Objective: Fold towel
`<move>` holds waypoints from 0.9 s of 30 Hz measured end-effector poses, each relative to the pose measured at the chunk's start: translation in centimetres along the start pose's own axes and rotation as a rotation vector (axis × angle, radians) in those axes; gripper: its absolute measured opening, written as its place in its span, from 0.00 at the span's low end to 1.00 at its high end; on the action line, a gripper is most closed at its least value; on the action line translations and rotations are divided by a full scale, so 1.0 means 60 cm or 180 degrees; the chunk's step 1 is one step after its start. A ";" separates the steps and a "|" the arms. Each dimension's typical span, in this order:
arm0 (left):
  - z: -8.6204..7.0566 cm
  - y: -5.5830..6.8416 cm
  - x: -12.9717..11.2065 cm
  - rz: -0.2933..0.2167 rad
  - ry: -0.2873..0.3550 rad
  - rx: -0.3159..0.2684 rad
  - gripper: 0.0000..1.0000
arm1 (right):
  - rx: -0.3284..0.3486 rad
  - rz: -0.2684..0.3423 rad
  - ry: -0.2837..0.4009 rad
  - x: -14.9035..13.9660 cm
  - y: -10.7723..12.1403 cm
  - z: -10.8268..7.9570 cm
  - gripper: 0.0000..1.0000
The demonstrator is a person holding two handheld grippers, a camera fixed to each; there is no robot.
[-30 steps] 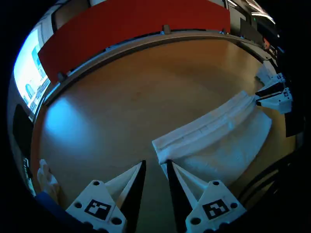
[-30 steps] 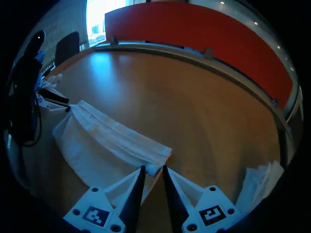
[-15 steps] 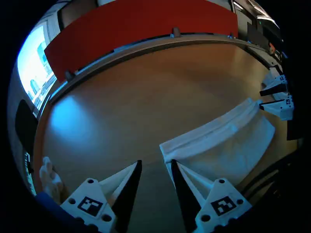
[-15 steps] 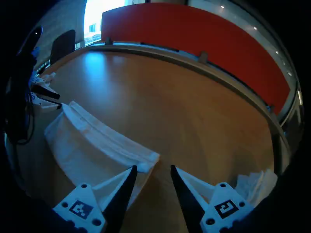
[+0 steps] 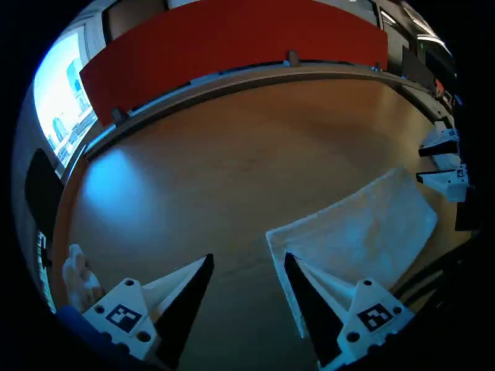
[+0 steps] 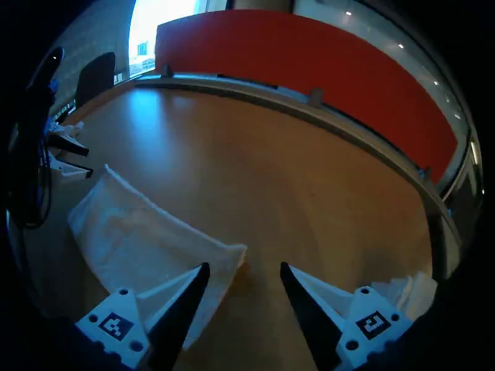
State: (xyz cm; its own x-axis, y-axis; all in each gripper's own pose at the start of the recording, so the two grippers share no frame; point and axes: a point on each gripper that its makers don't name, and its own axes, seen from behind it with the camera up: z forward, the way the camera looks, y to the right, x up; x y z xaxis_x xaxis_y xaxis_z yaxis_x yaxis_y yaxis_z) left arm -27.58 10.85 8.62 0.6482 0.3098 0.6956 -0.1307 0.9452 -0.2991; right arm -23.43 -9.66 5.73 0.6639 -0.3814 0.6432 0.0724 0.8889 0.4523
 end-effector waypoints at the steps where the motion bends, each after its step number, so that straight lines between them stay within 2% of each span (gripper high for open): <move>1: -0.001 0.000 0.000 0.0002 0.0002 0.0000 0.87 | 0.0004 0.0004 0.0005 0.001 -0.001 -0.001 0.89; 4: -0.005 0.000 -0.002 0.0002 0.0005 -0.0009 0.94 | 0.0018 0.0013 0.0016 0.001 -0.003 -0.006 0.89; 13: -0.030 0.008 -0.017 -0.0056 0.0005 -0.0060 0.94 | 0.0074 0.0029 0.0009 -0.017 -0.016 -0.032 0.89; 27: -0.092 0.027 -0.090 -0.0247 -0.0056 -0.0071 0.94 | 0.0126 0.0053 0.0040 -0.060 -0.042 -0.098 0.89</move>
State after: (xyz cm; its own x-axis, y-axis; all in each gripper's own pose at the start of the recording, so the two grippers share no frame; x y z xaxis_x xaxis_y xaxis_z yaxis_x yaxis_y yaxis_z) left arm -27.15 10.14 0.79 0.6424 0.2375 0.7286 -0.0636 0.9640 -0.2581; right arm -21.63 -9.02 -1.34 0.6741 -0.3631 0.6432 0.0318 0.8843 0.4659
